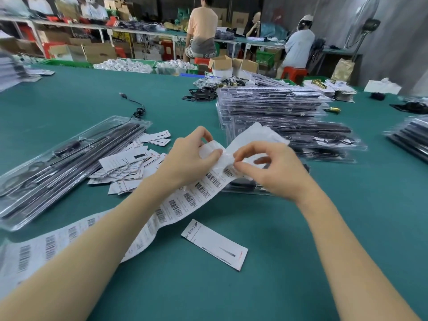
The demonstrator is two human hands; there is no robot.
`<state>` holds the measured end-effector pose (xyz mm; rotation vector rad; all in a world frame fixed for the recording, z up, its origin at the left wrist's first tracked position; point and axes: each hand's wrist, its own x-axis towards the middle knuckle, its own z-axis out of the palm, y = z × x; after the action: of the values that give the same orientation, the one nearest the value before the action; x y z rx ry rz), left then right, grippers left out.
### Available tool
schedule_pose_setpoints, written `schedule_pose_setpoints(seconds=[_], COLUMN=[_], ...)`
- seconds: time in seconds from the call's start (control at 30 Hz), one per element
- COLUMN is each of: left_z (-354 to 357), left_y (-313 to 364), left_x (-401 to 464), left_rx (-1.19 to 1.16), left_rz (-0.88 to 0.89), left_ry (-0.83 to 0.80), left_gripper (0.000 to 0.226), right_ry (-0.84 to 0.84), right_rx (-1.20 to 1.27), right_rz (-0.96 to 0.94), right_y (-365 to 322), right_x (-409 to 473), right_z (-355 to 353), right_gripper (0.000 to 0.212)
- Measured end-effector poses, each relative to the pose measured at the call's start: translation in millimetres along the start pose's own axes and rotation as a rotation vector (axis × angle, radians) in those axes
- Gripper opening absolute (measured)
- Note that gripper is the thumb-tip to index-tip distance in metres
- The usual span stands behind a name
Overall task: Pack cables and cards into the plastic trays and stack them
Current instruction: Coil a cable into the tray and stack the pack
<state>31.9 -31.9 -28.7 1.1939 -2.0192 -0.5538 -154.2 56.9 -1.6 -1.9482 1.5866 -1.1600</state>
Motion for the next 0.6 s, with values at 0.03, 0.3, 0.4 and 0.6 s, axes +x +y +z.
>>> schedule_pose_setpoints(seconds=[0.03, 0.3, 0.4, 0.6], left_z=[1, 18, 44, 41], left_y=[-1, 37, 57, 41], left_x=[0, -20, -41, -34], left_rx=[0.000, -0.069, -0.022, 0.201], left_rz=[0.013, 0.381, 0.495, 0.507], left_ry=[0.010, -0.223, -0.428, -0.358], left_gripper=[0.021, 0.028, 0.042, 0.035], right_ry=[0.033, 0.297, 0.282, 0.276], right_rx=[0.118, 0.517, 0.456, 0.374], right_rz=[0.024, 0.245, 0.291, 0.406], right_y=[0, 9, 13, 25], right_x=[0, 2, 2, 3], right_z=[-6, -44, -43, -34], right_gripper=[0.011, 0.017, 0.018, 0.018])
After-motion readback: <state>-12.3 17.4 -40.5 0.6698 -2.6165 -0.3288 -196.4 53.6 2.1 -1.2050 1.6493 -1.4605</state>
